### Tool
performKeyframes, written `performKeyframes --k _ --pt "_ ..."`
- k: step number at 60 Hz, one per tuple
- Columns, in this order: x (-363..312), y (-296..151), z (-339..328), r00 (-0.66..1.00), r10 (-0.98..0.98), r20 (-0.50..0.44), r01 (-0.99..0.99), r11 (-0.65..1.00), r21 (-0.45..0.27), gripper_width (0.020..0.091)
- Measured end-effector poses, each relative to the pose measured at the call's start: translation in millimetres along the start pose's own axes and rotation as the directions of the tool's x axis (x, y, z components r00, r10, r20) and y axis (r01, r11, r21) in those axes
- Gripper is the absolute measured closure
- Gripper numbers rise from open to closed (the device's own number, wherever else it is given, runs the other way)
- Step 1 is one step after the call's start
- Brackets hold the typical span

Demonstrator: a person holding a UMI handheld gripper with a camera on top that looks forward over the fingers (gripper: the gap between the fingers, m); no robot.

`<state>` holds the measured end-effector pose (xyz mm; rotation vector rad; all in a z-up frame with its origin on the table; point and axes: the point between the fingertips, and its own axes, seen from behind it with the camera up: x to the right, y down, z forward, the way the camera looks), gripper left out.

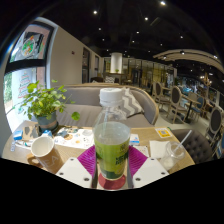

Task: Pour water

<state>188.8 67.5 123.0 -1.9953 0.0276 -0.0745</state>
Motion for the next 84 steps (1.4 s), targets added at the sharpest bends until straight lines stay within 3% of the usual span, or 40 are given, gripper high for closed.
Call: performKeyframes --k 12,16,26,29,33,36,39,57,70,84 --pt "9.9 58.8 14.5 1.000 0.004 -0.001 -0.004 0.998 -0.067 0.0697" --pt "7.6 57.2 14.5 1.000 0.012 0.000 -0.012 0.999 -0.038 0.0695" --pt "11.2 59.6 13.4 0.997 0.082 -0.002 -0.082 0.996 -0.047 0.0586" --pt "12.9 69.3 12.2 0.996 0.091 -0.012 -0.091 0.990 -0.103 0.0506" --pt "9.1 78.8 4.8 0.995 0.103 -0.016 -0.104 0.980 -0.169 0.0238" --pt "8.7 78.1 -6.1 0.993 0.119 -0.024 -0.122 0.975 -0.186 0.0270" --pt "7.1 74.6 -23.9 0.991 0.126 -0.038 -0.132 0.970 -0.205 0.0245" --pt "-41.0 46.0 -199.0 0.990 0.115 -0.075 -0.133 0.942 -0.307 0.0246" --pt "-79.1 37.0 -314.8 0.993 0.084 -0.089 -0.107 0.947 -0.304 0.0251" --pt "-86.0 43.5 -355.5 0.995 0.017 -0.097 -0.046 0.951 -0.305 0.0256"
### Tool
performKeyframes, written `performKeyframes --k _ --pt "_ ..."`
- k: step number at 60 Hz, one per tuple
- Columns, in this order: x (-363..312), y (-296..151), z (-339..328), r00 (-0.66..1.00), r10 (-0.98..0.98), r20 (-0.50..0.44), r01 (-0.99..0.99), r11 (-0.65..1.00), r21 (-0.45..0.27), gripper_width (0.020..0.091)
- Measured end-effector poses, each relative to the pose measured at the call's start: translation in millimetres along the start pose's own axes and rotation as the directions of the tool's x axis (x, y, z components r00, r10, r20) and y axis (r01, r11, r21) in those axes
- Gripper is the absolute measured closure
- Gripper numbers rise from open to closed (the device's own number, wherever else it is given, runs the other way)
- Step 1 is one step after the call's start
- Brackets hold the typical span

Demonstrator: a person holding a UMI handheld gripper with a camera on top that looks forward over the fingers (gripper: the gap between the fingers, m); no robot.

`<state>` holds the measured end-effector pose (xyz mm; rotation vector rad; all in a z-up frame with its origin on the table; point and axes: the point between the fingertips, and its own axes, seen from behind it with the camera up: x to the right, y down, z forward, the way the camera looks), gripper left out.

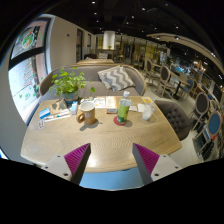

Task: Pour water

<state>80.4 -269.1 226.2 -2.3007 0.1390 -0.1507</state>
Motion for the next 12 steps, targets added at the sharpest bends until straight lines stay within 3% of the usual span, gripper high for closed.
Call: performKeyframes --k 12 --pt "-9.6 -1.5 -3.1 1.000 0.006 0.027 -0.006 1.000 0.012 0.0253"
